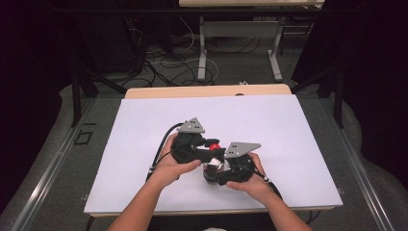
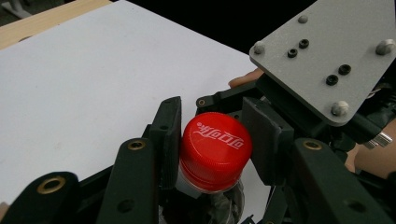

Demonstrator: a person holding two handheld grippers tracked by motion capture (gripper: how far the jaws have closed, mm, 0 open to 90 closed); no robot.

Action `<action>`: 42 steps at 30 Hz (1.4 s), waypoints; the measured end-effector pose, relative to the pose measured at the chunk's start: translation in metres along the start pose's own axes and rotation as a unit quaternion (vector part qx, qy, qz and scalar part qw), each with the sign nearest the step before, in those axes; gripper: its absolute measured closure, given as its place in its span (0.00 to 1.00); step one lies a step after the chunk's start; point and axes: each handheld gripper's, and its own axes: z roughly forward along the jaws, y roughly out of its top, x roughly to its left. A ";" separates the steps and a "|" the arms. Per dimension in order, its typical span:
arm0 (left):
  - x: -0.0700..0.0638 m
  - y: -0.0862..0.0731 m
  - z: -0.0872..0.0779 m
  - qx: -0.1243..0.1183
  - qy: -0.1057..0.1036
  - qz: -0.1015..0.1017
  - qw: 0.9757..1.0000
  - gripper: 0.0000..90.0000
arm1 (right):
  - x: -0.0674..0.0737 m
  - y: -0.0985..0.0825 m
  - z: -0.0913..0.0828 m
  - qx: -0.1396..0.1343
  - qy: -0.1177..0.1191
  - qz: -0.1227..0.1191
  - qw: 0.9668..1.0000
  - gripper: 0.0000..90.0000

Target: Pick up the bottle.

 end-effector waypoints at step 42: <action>-0.022 0.006 -0.018 0.005 0.070 -0.036 0.997 0.56 | 0.007 0.004 -0.001 -0.001 -0.007 0.009 1.000 0.33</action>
